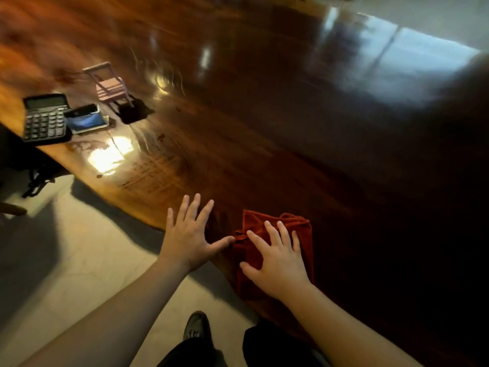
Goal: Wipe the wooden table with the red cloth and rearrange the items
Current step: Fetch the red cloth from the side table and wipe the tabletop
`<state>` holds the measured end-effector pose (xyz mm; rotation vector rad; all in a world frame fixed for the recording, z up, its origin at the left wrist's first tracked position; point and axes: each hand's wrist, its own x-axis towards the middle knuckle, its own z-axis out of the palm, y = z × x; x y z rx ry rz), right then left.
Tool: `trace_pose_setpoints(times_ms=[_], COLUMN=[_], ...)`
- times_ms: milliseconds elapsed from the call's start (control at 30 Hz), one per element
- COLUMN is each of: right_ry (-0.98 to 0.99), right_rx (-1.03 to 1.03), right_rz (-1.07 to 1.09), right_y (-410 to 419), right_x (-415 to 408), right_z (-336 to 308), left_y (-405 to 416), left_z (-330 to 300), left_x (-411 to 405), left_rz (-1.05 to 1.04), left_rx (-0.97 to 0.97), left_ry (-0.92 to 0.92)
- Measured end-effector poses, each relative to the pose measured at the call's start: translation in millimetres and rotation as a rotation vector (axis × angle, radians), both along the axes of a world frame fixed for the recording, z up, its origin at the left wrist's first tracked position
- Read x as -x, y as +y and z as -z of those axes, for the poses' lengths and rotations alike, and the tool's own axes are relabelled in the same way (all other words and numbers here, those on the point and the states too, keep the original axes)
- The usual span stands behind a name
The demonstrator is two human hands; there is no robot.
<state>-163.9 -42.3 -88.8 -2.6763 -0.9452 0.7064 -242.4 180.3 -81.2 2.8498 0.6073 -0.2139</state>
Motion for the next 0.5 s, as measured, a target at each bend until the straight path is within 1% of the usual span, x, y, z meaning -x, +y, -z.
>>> trace_pose_setpoints(times_ms=[100,233,367,500], right_ry=[0.062,0.103,0.076,-0.012], right_rx=[-0.026,-0.136,-0.221,-0.274], right_rz=[-0.003,-0.018,-0.073,-0.127], right_y=[1.0,-2.5,-7.0,-3.3], right_x=[-12.7,-27.4,-44.4,-60.4], right_z=[-17.8,-46.6,-75.6,-102.9], left_y=[-5.0,-9.1,-13.2,-14.8], left_z=[-14.9,-38.6,-60.1,-80.7], left_x=[3.7,6.6,10.1,13.6], left_rz=[-0.092,-0.182,-0.279,-0.339], left_rx=[-0.029,-0.019,0.002,0.045], left_ry=[0.035,0.014,-0.043,-0.097])
